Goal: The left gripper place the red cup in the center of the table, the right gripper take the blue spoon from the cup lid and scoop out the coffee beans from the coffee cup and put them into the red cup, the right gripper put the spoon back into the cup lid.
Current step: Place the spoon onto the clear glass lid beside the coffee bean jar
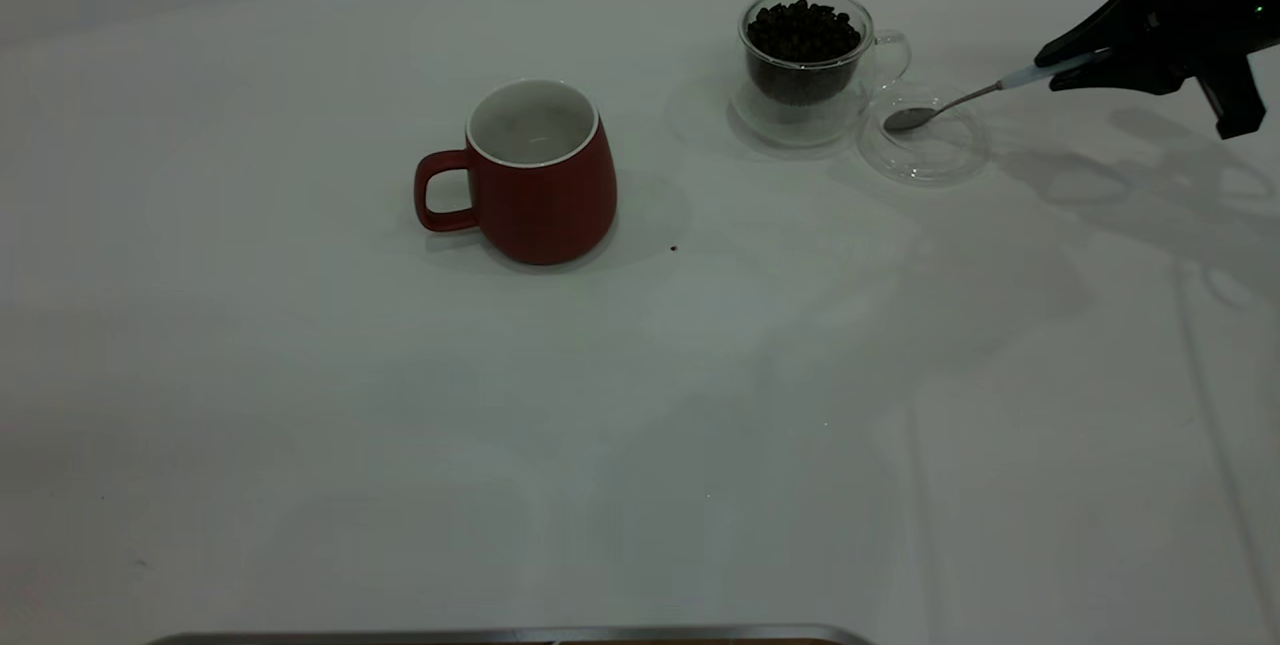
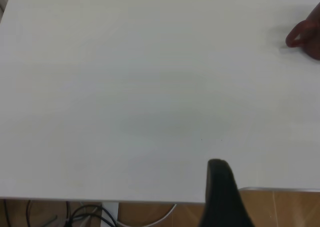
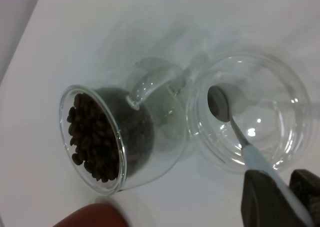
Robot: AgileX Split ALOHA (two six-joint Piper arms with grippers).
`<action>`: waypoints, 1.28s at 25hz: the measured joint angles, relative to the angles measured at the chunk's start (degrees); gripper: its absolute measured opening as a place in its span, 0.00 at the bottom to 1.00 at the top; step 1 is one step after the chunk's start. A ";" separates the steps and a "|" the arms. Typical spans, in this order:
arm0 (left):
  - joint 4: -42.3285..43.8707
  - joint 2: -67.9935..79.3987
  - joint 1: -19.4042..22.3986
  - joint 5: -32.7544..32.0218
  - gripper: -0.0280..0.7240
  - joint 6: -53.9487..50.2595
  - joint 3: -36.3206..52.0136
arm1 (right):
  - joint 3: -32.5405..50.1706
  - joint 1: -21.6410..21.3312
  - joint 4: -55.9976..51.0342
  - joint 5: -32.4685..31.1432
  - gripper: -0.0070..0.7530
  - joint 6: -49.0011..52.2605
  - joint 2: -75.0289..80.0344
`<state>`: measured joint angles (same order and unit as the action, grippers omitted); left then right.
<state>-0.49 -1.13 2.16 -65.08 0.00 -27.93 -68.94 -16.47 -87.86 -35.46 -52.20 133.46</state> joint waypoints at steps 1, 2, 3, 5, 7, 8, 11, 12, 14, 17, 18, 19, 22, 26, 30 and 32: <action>0.00 0.00 0.00 0.00 0.75 0.00 0.00 | 0.00 0.00 -0.65 -0.52 0.16 -0.85 0.29; 0.00 0.00 0.00 0.00 0.75 0.00 0.00 | 0.00 0.00 -1.38 -1.00 0.16 -1.62 0.70; 0.00 0.00 0.00 0.00 0.75 0.00 0.00 | 0.00 0.00 -2.06 -1.44 0.16 -2.20 1.12; 0.00 0.00 0.00 0.00 0.75 0.00 0.00 | 0.00 0.00 -3.12 -2.53 0.16 -3.80 1.82; 0.00 0.00 0.00 0.00 0.75 0.00 0.00 | 0.00 0.00 -4.17 -3.52 0.16 -5.34 2.64; 0.00 0.00 0.00 0.00 0.75 0.00 0.00 | 0.00 0.00 -4.51 -3.71 0.16 -6.10 2.86; 0.00 0.00 0.00 0.00 0.75 0.00 0.00 | 0.00 0.00 -4.88 -4.00 0.16 -7.99 2.93; 0.00 0.00 0.00 0.00 0.75 0.00 0.00 | 0.00 0.00 -4.88 -4.00 0.16 -8.62 2.93; 0.00 0.00 0.00 0.00 0.75 0.00 0.00 | 0.00 0.00 -4.88 -4.06 0.16 -9.29 2.95; 0.00 0.00 0.00 0.00 0.75 0.00 0.00 | 0.00 0.00 -5.14 -4.12 0.16 -9.64 3.28; 0.00 0.00 0.00 0.00 0.75 0.00 0.00 | -0.05 0.00 -5.41 -4.34 0.16 -9.69 3.59; 0.00 0.00 0.00 0.00 0.75 0.00 0.00 | -0.05 0.00 -5.71 -4.48 0.16 -9.85 3.87; 0.00 0.00 0.00 0.00 0.75 0.00 0.00 | -0.10 0.00 -6.59 -5.34 0.16 -10.50 4.65; 0.00 0.00 0.00 0.00 0.75 0.00 0.00 | -0.27 0.00 -6.88 -5.73 0.16 -10.69 5.30; 0.00 0.00 0.00 0.00 0.75 0.00 0.00 | -0.39 0.00 -7.25 -6.06 0.16 -10.69 5.89; 0.00 0.00 0.00 0.00 0.75 0.00 0.00 | -0.45 0.00 -7.40 -6.06 0.16 -10.69 6.22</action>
<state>-0.49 -1.13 2.16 -65.08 0.00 -27.93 -69.39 -16.47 -95.26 -41.52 -62.89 139.67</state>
